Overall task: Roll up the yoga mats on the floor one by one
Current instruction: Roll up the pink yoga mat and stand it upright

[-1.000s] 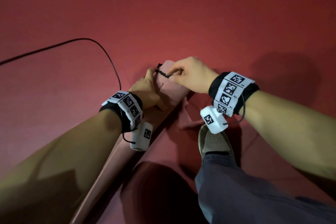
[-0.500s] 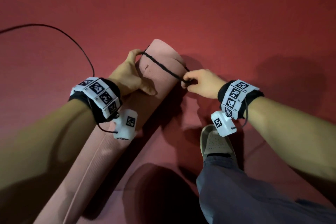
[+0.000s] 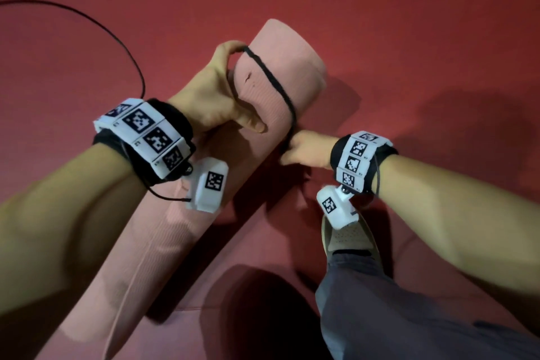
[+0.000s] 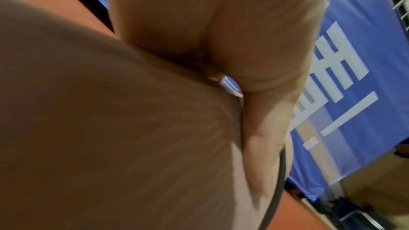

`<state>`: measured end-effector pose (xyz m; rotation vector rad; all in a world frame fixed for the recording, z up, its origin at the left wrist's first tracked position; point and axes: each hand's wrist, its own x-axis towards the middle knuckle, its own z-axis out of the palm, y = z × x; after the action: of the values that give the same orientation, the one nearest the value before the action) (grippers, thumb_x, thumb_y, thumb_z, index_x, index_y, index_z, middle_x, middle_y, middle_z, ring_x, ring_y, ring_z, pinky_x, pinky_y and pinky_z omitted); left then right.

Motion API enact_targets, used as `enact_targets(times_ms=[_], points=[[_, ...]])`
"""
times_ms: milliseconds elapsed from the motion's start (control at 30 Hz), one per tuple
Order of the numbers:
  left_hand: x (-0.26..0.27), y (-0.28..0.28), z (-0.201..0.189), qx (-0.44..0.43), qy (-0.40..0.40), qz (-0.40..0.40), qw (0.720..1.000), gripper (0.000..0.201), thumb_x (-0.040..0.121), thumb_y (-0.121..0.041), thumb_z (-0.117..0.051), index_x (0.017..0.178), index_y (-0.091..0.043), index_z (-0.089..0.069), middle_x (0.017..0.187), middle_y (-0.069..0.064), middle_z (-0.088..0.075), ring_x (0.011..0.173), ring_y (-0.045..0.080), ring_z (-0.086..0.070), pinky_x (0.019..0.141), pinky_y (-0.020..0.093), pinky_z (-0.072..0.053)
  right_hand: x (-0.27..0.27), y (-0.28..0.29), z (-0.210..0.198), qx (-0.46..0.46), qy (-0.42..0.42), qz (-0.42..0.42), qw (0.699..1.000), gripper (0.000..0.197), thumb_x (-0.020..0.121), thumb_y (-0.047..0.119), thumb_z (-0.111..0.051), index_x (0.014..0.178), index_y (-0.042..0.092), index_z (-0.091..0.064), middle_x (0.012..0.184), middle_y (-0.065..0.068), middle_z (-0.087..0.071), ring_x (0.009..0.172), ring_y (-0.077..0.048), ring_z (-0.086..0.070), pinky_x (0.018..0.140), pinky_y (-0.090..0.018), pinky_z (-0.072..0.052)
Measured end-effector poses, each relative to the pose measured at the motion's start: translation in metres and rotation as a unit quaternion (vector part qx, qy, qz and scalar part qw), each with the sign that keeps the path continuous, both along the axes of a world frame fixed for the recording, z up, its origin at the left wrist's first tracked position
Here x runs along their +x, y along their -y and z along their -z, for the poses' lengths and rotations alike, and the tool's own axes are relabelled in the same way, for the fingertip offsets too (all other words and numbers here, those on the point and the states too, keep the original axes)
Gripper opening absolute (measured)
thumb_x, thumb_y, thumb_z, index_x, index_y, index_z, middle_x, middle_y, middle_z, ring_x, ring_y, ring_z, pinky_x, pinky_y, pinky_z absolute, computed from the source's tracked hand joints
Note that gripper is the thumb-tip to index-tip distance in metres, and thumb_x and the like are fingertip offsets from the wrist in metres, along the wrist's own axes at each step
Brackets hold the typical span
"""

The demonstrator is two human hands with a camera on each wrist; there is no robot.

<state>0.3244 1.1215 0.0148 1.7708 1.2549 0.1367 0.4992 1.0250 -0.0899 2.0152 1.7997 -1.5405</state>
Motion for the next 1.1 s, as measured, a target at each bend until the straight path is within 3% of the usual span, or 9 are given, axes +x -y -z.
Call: enact_targets(times_ms=[133, 233, 400, 533, 600, 667, 733, 833, 1100], points=[[0.009, -0.007, 0.016, 0.022, -0.053, -0.036, 0.998, 0.127, 0.047, -0.009, -0.098, 0.148, -0.03, -0.025, 0.103, 0.004, -0.064, 0.1, 0.025, -0.062, 0.086, 0.039, -0.054, -0.008, 0.005, -0.001, 0.025, -0.046, -0.062, 0.997, 0.022, 0.088, 0.022, -0.07, 0.094, 0.008, -0.054, 0.088, -0.003, -0.06, 0.086, -0.024, -0.059, 0.072, -0.033, -0.045], [0.022, -0.007, 0.038, 0.04, -0.102, -0.043, 0.993, 0.119, 0.055, -0.013, -0.093, 0.149, -0.028, -0.022, 0.101, 0.002, -0.064, 0.1, 0.029, -0.062, 0.083, 0.035, -0.048, -0.007, 0.004, -0.009, 0.036, -0.001, -0.136, 0.99, 0.026, 0.089, 0.024, -0.068, 0.095, 0.011, -0.046, 0.086, -0.001, -0.049, 0.086, -0.024, -0.051, 0.07, -0.031, -0.038], [0.042, 0.003, 0.071, 0.055, -0.168, -0.013, 0.984, 0.119, 0.05, -0.034, -0.088, 0.146, -0.035, -0.018, 0.123, 0.009, -0.059, 0.114, 0.035, -0.06, 0.095, 0.047, -0.05, 0.005, 0.011, -0.012, 0.042, 0.031, -0.155, 0.987, 0.035, 0.089, 0.02, -0.065, 0.121, 0.005, -0.058, 0.112, -0.013, -0.062, 0.104, -0.03, -0.059, 0.082, -0.031, -0.047], [0.045, 0.015, 0.091, 0.075, -0.186, -0.008, 0.98, 0.112, 0.053, -0.046, -0.082, 0.146, -0.033, -0.022, 0.13, 0.009, -0.056, 0.119, 0.037, -0.056, 0.098, 0.051, -0.048, 0.022, 0.014, -0.021, 0.071, -0.01, -0.094, 0.993, 0.042, 0.091, 0.013, -0.062, 0.132, 0.016, -0.061, 0.072, 0.018, -0.053, 0.065, -0.003, -0.052, 0.059, -0.011, -0.036], [0.043, 0.019, 0.101, 0.095, -0.187, -0.016, 0.978, 0.106, 0.061, -0.047, -0.083, 0.148, -0.025, -0.027, 0.136, 0.011, -0.054, 0.124, 0.038, -0.052, 0.101, 0.049, -0.045, 0.027, 0.007, -0.03, 0.107, -0.039, -0.041, 0.993, 0.038, 0.089, 0.011, -0.064, 0.125, 0.021, -0.069, 0.07, 0.025, -0.056, 0.062, 0.001, -0.052, 0.067, -0.009, -0.041], [0.041, 0.021, 0.104, 0.099, -0.186, -0.007, 0.977, 0.109, 0.062, -0.05, -0.087, 0.15, -0.02, -0.029, 0.141, 0.012, -0.05, 0.128, 0.037, -0.048, 0.104, 0.047, -0.042, 0.028, -0.003, -0.036, 0.169, -0.03, 0.006, 0.985, 0.03, 0.089, 0.01, -0.06, 0.114, 0.02, -0.074, 0.094, 0.016, -0.07, 0.084, 0.0, -0.059, 0.082, -0.012, -0.042], [0.035, 0.021, 0.101, 0.088, -0.189, 0.017, 0.978, 0.12, 0.058, -0.049, -0.091, 0.153, -0.019, -0.025, 0.148, 0.01, -0.044, 0.134, 0.034, -0.043, 0.11, 0.044, -0.039, 0.027, -0.015, -0.037, 0.226, 0.007, 0.063, 0.972, 0.029, 0.089, 0.013, -0.054, 0.109, 0.021, -0.074, 0.107, 0.004, -0.072, 0.101, -0.015, -0.063, 0.086, -0.021, -0.044], [0.015, 0.027, 0.095, 0.071, -0.217, 0.045, 0.973, 0.129, 0.056, -0.054, -0.09, 0.158, -0.029, -0.014, 0.157, 0.001, -0.032, 0.139, 0.032, -0.036, 0.112, 0.05, -0.037, 0.023, -0.034, -0.037, 0.225, 0.055, 0.108, 0.967, 0.025, 0.09, 0.023, -0.054, 0.11, 0.022, -0.068, 0.107, -0.001, -0.069, 0.1, -0.026, -0.061, 0.086, -0.034, -0.05], [-0.058, 0.058, 0.086, -0.004, -0.33, 0.04, 0.943, 0.144, 0.045, -0.063, -0.09, 0.151, -0.044, 0.005, 0.149, 0.003, -0.033, 0.132, 0.038, -0.042, 0.097, 0.061, -0.046, -0.015, -0.071, -0.032, 0.244, 0.202, 0.038, 0.948, 0.023, 0.092, 0.031, -0.057, 0.107, 0.014, -0.056, 0.108, -0.007, -0.061, 0.095, -0.03, -0.06, 0.077, -0.038, -0.05]])
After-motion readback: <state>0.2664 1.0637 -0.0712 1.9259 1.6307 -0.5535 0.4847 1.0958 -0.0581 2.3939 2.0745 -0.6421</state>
